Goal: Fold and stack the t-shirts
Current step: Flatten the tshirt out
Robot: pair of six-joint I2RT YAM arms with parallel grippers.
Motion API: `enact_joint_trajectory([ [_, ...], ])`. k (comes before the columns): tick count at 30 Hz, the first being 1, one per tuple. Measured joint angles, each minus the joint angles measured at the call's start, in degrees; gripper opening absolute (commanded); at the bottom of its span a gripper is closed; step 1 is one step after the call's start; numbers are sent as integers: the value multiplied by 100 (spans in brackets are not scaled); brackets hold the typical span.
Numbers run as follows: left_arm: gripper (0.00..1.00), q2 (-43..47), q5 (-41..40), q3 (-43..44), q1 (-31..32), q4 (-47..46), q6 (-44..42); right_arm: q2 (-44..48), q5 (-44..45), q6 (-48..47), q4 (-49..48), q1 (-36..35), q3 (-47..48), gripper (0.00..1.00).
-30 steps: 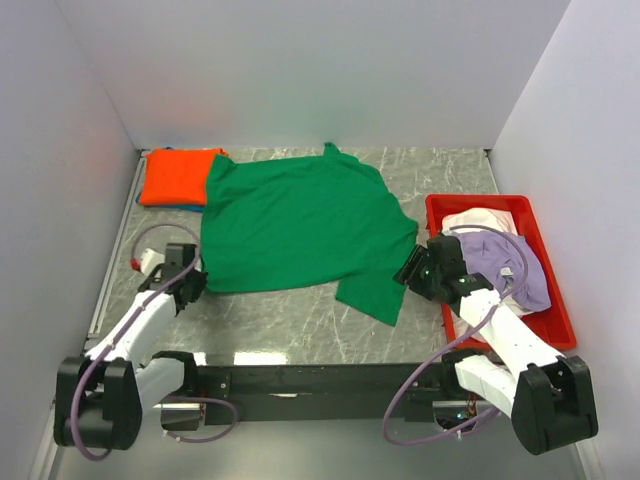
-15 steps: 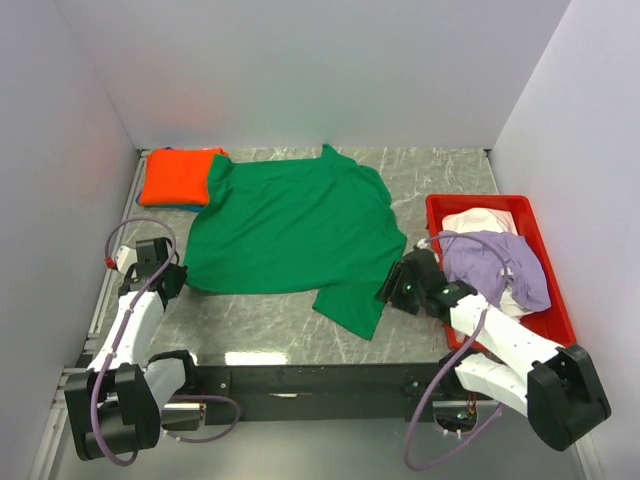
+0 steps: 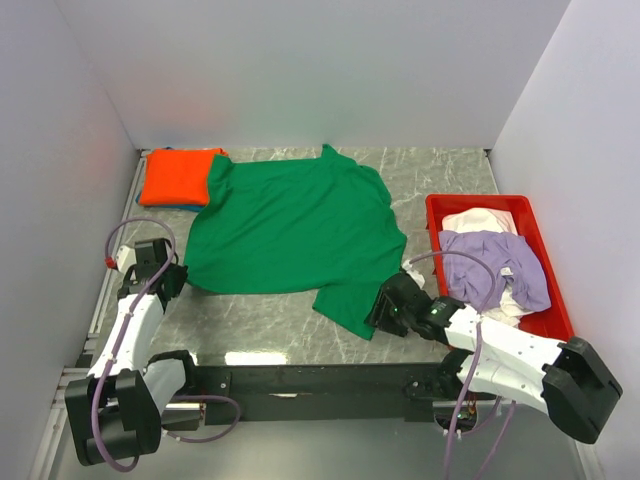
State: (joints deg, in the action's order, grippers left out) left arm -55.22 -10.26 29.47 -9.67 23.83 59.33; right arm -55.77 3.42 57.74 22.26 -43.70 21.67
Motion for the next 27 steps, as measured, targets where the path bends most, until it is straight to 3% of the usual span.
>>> enact_joint_trajectory([
  [13,1,109,20,-22,0,2,-13,-146,306,699,-227,-802,-59,45],
  [16,1,114,31,-48,0,-7,-13,-173,372,741,-203,-831,-66,36],
  [20,1,118,37,-122,0,9,-15,-186,498,734,-52,-848,-61,9],
  [22,1,129,37,-125,0,4,-15,-216,560,734,31,-852,-22,0],
  [27,1,238,35,-125,0,9,-17,-66,693,717,361,-883,122,0],
])
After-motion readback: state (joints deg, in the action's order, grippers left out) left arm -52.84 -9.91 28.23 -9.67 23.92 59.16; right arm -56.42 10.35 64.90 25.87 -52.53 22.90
